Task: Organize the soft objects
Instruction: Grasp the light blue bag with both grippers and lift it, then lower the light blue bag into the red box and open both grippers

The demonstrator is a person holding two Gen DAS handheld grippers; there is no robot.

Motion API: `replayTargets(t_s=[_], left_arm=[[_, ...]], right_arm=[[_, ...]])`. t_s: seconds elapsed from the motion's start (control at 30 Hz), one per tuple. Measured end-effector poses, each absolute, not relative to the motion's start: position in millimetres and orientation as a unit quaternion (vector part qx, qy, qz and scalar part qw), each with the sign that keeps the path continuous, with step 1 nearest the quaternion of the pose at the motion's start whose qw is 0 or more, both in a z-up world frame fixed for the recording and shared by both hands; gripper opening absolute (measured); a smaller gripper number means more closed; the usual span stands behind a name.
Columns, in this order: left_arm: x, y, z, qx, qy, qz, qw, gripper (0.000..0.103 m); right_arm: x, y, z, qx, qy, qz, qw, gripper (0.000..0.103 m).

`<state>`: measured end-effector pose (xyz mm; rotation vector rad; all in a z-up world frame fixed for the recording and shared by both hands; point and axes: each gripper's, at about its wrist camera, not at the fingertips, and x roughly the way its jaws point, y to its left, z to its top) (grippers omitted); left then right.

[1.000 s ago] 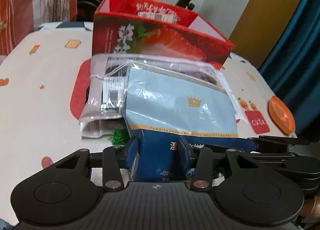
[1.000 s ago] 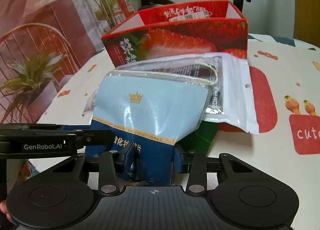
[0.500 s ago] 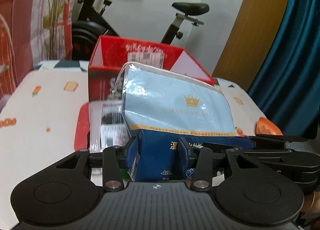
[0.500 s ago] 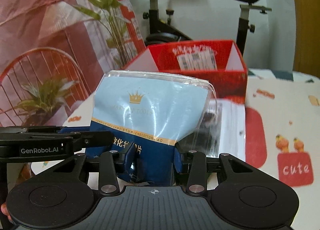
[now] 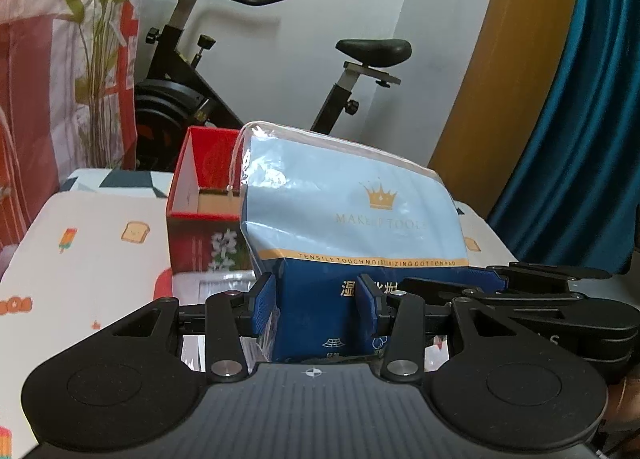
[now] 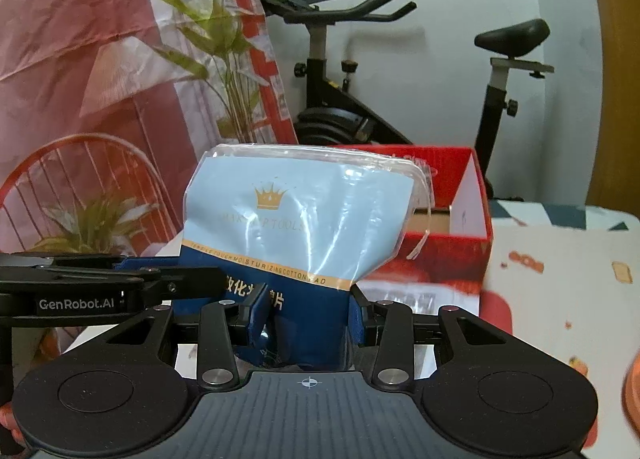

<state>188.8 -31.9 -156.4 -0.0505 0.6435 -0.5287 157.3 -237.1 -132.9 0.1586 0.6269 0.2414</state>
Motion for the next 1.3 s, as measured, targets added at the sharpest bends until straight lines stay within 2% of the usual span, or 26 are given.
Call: replayTargets(t_s=[0.37, 0.57, 0.9, 1.3], left_arm=[[240.8, -41.5, -135.0, -0.039, 0.289, -0.256, 0.922, 0.047], [289.5, -54.6, -133.2, -0.038, 0.295, -0.247, 0.922, 0.046], [371.5, -73.0, -173.0, -0.051, 0.371, -0.228, 0.899, 0.046], [394.0, -82.7, -207.6, -0.030, 0.420, -0.225, 0.879, 0.046]], right_arm=[[227.1, -255.1, -102.5, 0.044, 0.275, 0.128, 0.952, 0.037], [285.5, -265.1, -103.3, 0.028, 0.277, 0.126, 0.952, 0.038], [367.6, -275.4, -157.4, 0.031, 0.348, 0.116, 0.930, 0.040], [390.7, -298.2, -215.3, 0.134, 0.425, 0.087, 0.891, 0.039]])
